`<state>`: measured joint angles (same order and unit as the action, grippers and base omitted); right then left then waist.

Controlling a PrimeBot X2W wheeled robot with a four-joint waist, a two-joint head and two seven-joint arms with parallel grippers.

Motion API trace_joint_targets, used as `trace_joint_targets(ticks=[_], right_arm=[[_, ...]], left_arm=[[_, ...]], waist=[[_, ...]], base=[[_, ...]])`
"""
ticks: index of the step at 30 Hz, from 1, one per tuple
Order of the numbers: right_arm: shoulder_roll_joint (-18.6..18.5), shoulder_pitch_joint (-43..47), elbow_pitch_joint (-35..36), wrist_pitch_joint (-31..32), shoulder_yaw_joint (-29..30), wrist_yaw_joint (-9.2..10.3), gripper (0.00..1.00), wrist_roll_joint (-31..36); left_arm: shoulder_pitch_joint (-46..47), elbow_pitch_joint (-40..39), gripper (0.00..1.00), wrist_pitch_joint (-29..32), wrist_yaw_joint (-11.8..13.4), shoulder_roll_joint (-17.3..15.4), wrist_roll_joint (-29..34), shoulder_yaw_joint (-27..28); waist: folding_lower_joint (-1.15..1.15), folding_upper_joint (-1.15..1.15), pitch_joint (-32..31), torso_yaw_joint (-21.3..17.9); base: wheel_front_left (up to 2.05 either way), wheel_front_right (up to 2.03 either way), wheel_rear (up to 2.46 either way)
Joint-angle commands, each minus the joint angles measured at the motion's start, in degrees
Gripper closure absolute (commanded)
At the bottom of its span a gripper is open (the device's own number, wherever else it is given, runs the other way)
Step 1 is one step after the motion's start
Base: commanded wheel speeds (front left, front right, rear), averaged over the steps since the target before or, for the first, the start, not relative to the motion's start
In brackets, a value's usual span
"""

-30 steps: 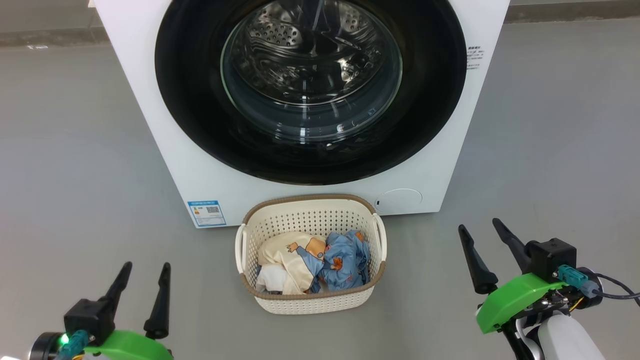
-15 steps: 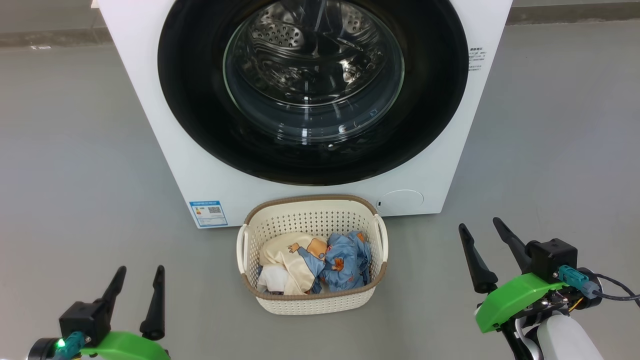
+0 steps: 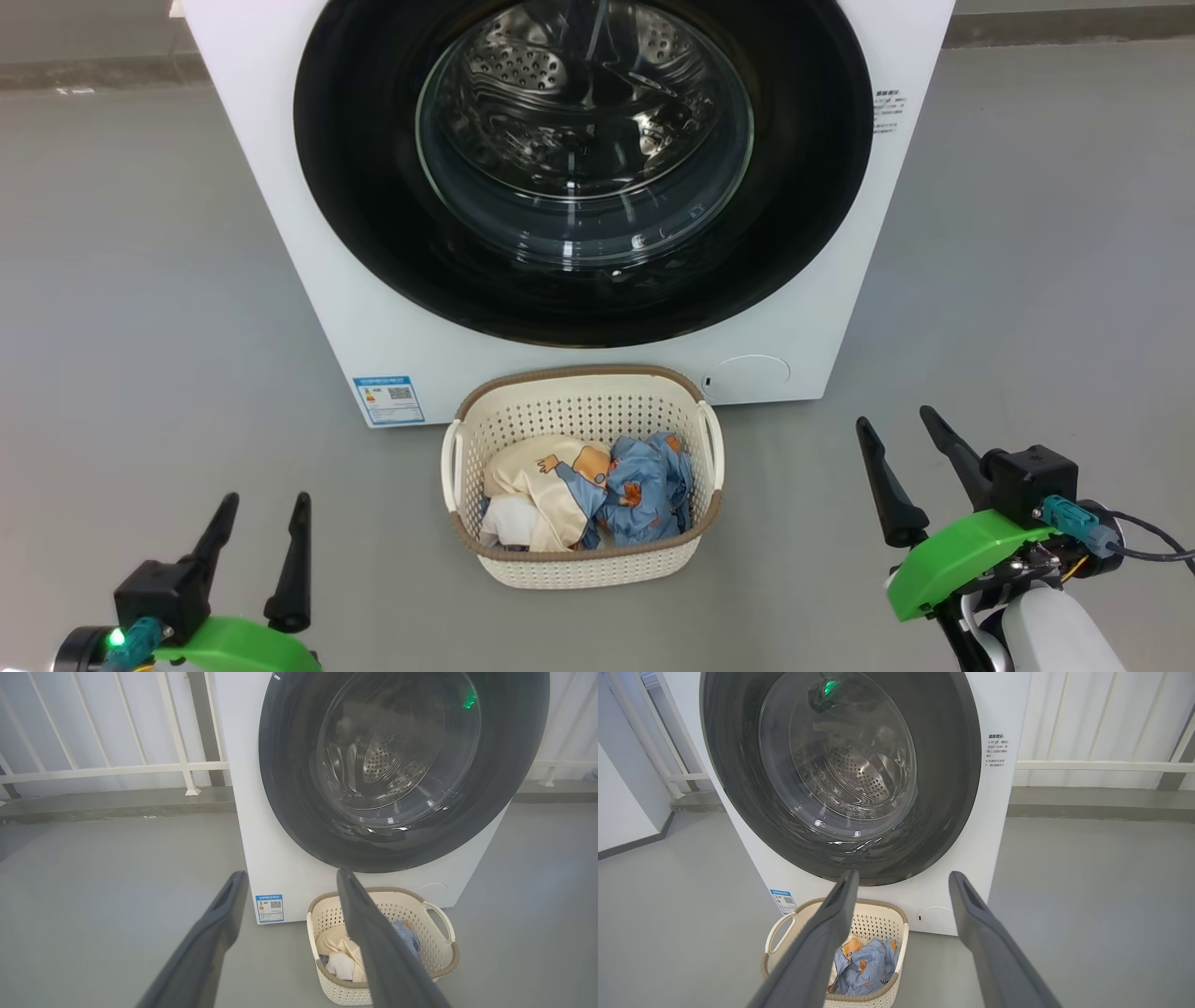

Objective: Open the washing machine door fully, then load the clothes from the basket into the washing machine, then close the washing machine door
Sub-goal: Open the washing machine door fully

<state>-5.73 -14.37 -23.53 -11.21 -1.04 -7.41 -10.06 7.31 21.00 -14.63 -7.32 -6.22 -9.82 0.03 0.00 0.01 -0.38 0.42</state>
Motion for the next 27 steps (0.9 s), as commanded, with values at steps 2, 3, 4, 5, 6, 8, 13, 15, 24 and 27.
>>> trace_joint_targets(ticks=[2,3,4,5,6,8,13,15,24,27], right_arm=[[0.0,-2.2,1.3,-0.7,-1.1,-0.08,0.0,0.7],[-0.1,-2.2,1.2,-0.7,-1.1,-0.08,0.0,0.8],[-0.1,-2.2,1.2,-0.7,-1.1,-0.08,0.0,0.9],[-0.2,-2.2,1.2,-0.7,-1.2,-0.08,0.0,0.9],[-0.2,-2.2,1.2,-0.7,-1.2,-0.08,0.0,1.0],[-0.1,-2.1,1.2,-0.8,-1.2,-0.08,0.0,1.0],[-0.1,-2.1,1.3,-0.7,-1.1,-0.08,0.0,1.1],[-0.1,-2.0,1.3,-0.7,-1.1,-0.08,0.0,1.1],[-0.1,-1.8,1.2,-0.6,-0.8,-0.08,0.0,1.1],[-0.1,-1.8,1.1,-0.6,-0.8,-0.08,0.0,1.1]], left_arm=[[2.9,-1.6,0.0,-0.4,0.0,-1.2,0.6,1.6],[2.9,-1.7,0.0,-0.4,0.0,-1.2,0.6,1.6],[2.9,-1.7,0.0,-0.4,0.0,-1.2,0.6,1.6],[2.8,-1.7,0.0,-0.4,0.0,-1.2,0.6,1.5],[2.8,-1.7,0.0,-0.4,0.0,-1.2,0.6,1.6],[2.8,-1.6,0.0,-0.4,0.0,-1.3,0.6,1.6],[2.8,-1.7,0.0,-0.4,-0.1,-1.3,1.1,1.6],[2.8,-1.7,0.0,-0.4,-0.1,-1.2,1.0,1.6],[3.0,-1.6,0.0,-0.4,-0.1,-1.1,0.7,1.9],[3.1,-1.5,0.0,-0.4,-0.1,-1.1,0.6,1.9]], waist=[[0.0,-0.01,-0.1,0.1],[0.0,-0.01,-0.1,0.2],[0.0,-0.01,-0.1,0.2],[0.0,-0.01,-0.1,0.2],[0.0,-0.01,-0.1,0.3],[0.0,-0.01,-0.2,0.3],[0.0,-0.01,-0.1,0.4],[0.0,-0.01,-0.1,0.4],[0.0,-0.01,0.3,0.5],[0.0,-0.01,0.3,0.6]], base=[[0.0,0.0,0.0],[0.0,0.0,0.0],[0.0,0.0,0.0],[0.0,0.0,0.0],[0.0,0.0,0.0],[0.0,0.0,0.0],[0.06,0.06,-0.11],[0.31,0.27,-0.58],[0.93,0.51,-1.44],[1.41,0.82,-2.23]])
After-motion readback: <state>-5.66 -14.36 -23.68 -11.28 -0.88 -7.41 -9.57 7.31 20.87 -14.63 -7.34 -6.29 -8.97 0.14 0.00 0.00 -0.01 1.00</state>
